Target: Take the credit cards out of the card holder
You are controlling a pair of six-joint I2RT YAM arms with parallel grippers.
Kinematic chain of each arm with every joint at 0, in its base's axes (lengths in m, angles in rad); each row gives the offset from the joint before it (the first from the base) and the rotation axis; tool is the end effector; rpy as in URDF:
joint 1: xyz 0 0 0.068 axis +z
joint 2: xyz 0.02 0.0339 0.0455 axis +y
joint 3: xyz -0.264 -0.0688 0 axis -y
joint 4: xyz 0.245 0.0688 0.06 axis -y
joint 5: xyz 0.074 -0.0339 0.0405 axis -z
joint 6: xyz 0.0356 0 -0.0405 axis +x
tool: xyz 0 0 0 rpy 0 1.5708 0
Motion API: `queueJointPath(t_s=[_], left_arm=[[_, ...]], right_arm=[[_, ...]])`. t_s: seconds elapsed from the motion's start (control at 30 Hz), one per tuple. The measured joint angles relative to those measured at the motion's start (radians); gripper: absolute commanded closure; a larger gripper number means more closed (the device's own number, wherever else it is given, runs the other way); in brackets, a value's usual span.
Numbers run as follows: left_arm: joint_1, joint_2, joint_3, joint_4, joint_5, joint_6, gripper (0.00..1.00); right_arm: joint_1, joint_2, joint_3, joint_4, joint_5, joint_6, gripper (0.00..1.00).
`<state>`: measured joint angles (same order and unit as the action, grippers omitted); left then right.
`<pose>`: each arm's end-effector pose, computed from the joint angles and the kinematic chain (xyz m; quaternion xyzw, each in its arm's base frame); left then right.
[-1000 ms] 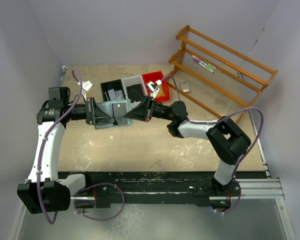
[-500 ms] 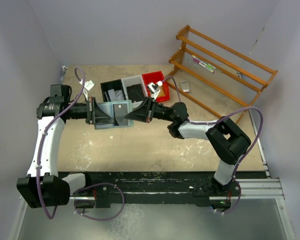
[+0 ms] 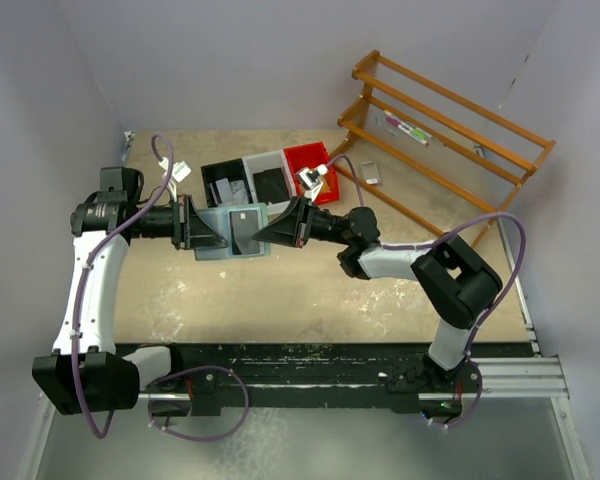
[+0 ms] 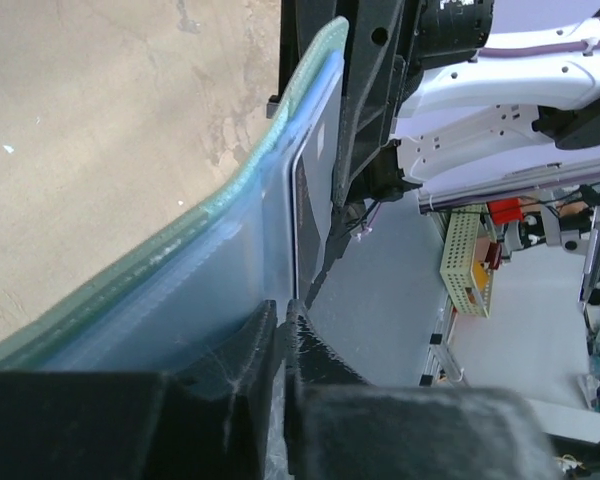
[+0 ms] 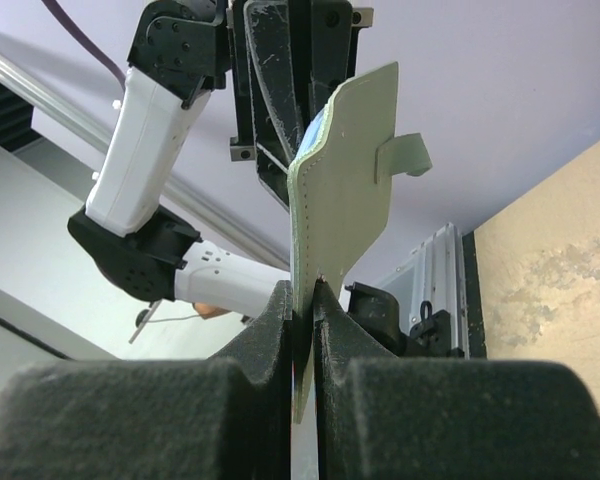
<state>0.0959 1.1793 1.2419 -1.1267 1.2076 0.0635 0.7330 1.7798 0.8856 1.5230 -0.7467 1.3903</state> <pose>0.2043 -0.0138 0.3570 0.1294 0.7991 -0.5315 0.2494 0.2483 0.2561 0.2772 -0.1713 0.5048 0.8052 0.2599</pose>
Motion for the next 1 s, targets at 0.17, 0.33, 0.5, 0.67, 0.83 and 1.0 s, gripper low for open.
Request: queueJointPath(t_s=[0.17, 0.33, 0.5, 0.67, 0.83, 1.0], left_arm=[[0.000, 0.000, -0.025, 0.011, 0.048, -0.004, 0.63], [0.000, -0.002, -0.045, 0.014, 0.075, -0.022, 0.70], [0.002, -0.005, -0.046, 0.035, 0.045, -0.027, 0.80], [0.002, -0.005, -0.046, 0.047, 0.017, -0.037, 0.89], [0.008, -0.005, -0.046, 0.063, -0.022, -0.050, 1.00], [0.008, -0.003, -0.046, 0.063, -0.058, -0.052, 1.00]], right_arm=[[0.006, 0.000, 0.000, -0.003, 0.034, -0.002, 1.00], [0.028, 0.000, 0.001, -0.035, 0.074, -0.015, 1.00], [0.036, 0.001, 0.009, -0.036, 0.097, -0.016, 1.00], [0.045, 0.002, 0.015, -0.042, 0.118, -0.024, 1.00], [0.053, 0.002, 0.026, -0.089, 0.154, -0.071, 0.99], [0.055, -0.003, 0.025, -0.131, 0.163, -0.119, 0.90]])
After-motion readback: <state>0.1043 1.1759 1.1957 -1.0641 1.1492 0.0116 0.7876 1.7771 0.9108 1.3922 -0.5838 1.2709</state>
